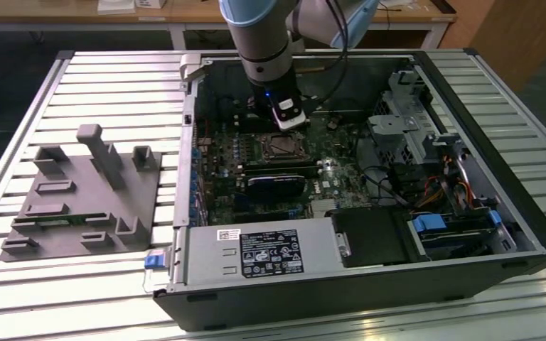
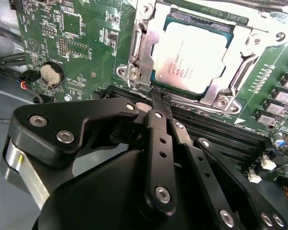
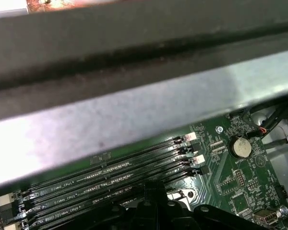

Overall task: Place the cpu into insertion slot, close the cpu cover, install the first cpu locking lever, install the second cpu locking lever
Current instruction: 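Install the first cpu locking lever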

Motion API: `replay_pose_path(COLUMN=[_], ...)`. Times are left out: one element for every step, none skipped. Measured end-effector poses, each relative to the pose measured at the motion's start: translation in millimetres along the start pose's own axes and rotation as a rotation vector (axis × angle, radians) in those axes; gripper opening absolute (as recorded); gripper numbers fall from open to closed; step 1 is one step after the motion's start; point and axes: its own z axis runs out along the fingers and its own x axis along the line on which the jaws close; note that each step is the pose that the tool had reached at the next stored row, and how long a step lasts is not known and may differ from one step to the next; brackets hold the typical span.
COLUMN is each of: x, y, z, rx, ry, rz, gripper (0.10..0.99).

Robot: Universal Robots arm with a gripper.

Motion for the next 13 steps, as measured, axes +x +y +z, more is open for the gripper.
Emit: replay_pose_path(x=[0.0, 0.0, 0.0, -0.1, -0.3, -0.7, -1.0, -1.3, -1.6, -1.8, -1.8, -1.8, -1.8], y=[0.0, 0.0, 0.0, -0.2, -0.4, -0.7, -0.7, -0.9, -1.2, -1.3, -1.3, -1.4, -1.4], z=[0.0, 0.0, 0.0, 0.0, -0.1, -0.1, 0.3, 0.0, -0.3, -0.4, -0.4, -0.4, -0.6], rx=[0.0, 0.0, 0.0, 0.0, 0.0, 0.001, -0.001, -0.001, 0.0, 0.0, 0.0, -0.001, -0.002], ry=[0.0, 0.0, 0.0, 0.0001, 0.0001, -0.0007, -0.0006, -0.0002, 0.0, 0.0, 0.0, 0.0002, 0.0006], rz=[0.0, 0.0, 0.0, 0.0, 0.0, 0.0, 0.0, 0.0, 0.0, 0.0, 0.0, 0.0, 0.0], gripper=[0.106, 0.106, 0.106, 0.106, 0.106, 0.106, 0.106, 0.106, 0.106, 0.106, 0.106, 0.106, 0.106])
